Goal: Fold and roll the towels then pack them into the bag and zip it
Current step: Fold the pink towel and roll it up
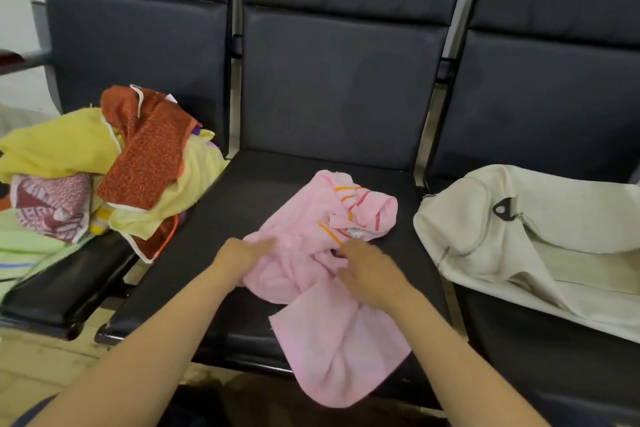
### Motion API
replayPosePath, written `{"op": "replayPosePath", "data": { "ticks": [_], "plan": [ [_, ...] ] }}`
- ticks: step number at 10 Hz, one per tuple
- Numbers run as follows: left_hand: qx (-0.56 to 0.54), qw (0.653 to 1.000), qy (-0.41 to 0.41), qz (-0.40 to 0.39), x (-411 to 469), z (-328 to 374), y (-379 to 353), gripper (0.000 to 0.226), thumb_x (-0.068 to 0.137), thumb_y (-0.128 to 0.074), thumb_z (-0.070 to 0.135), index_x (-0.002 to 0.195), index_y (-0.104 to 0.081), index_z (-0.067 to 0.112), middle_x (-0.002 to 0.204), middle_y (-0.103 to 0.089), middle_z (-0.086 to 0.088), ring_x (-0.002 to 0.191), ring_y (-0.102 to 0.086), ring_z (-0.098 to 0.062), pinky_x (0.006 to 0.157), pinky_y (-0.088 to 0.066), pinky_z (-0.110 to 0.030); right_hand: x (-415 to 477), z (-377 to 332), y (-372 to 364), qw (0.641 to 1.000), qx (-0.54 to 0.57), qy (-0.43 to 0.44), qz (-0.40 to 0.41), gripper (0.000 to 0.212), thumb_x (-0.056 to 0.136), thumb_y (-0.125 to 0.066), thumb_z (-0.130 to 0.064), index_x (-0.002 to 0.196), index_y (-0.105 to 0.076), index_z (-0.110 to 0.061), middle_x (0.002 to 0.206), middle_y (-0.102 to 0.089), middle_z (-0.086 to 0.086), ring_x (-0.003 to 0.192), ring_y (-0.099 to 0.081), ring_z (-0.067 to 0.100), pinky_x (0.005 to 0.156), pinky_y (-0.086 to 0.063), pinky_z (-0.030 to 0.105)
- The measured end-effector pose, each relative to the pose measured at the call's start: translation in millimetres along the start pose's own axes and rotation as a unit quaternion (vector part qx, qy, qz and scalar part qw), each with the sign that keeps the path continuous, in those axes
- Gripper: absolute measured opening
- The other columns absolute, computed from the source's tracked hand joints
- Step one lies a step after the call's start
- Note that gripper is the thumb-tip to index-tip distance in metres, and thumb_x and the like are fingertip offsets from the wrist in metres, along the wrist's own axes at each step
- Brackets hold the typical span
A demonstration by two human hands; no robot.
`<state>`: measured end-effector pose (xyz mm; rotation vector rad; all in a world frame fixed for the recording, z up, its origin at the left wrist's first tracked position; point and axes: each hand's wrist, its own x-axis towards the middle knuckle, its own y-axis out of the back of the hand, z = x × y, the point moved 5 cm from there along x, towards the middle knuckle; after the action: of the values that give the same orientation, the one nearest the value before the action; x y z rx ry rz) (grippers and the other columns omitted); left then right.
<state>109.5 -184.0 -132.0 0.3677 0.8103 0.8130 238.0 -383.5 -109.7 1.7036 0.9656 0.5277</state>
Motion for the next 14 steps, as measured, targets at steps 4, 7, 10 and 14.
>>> {"op": "replayPosePath", "data": {
  "ticks": [4, 7, 10, 14],
  "plan": [
    [-0.192, 0.981, 0.02, 0.035, 15.4, 1.0, 33.6, 0.047, 0.085, -0.066, 0.014, 0.127, -0.049, 0.0, 0.118, -0.058, -0.02, 0.102, -0.06, -0.034, 0.075, -0.053, -0.037, 6.5, 40.8, -7.6, 0.975, -0.114, -0.19, -0.022, 0.042, 0.096, -0.043, -0.051, 0.111, -0.058, -0.015, 0.107, -0.063, 0.003, 0.095, -0.062, 0.021, 0.072, -0.046, 0.03],
    [-0.108, 0.993, 0.025, -0.036, -18.1, 5.3, 0.3, 0.038, 0.098, -0.039, 0.029, 0.111, -0.059, 0.001, 0.108, -0.063, -0.016, 0.103, -0.062, -0.03, 0.075, -0.049, -0.031, 40.0, -12.5, -40.3, 0.982, 0.037, -0.177, -0.061, 0.019, 0.096, -0.049, -0.024, 0.1, -0.059, -0.009, 0.111, -0.061, 0.009, 0.1, -0.058, 0.026, 0.082, -0.047, 0.033],
    [-0.459, 0.887, -0.052, 0.001, -54.9, 93.4, 89.1, 0.017, 0.098, -0.051, 0.015, 0.106, -0.058, 0.002, 0.09, -0.065, -0.007, 0.084, -0.065, -0.023, 0.071, -0.053, -0.033, 20.3, 17.3, 137.5, 0.807, 0.446, -0.2, 0.331, 0.017, 0.091, -0.051, -0.015, 0.091, -0.067, -0.008, 0.082, -0.062, 0.006, 0.066, -0.051, 0.018, 0.055, -0.039, 0.026],
    [-0.352, 0.913, -0.206, -0.006, -85.4, 176.8, 177.1, 0.029, 0.098, -0.031, -0.002, 0.074, -0.045, 0.006, 0.086, -0.048, -0.007, 0.077, -0.049, -0.018, 0.073, -0.045, -0.025, -26.1, 7.9, 297.3, 0.803, 0.406, -0.087, 0.427, 0.04, 0.089, -0.044, -0.003, 0.122, -0.06, -0.019, 0.115, -0.055, 0.0, 0.1, -0.053, 0.016, 0.084, -0.043, 0.028]
  ]
}}
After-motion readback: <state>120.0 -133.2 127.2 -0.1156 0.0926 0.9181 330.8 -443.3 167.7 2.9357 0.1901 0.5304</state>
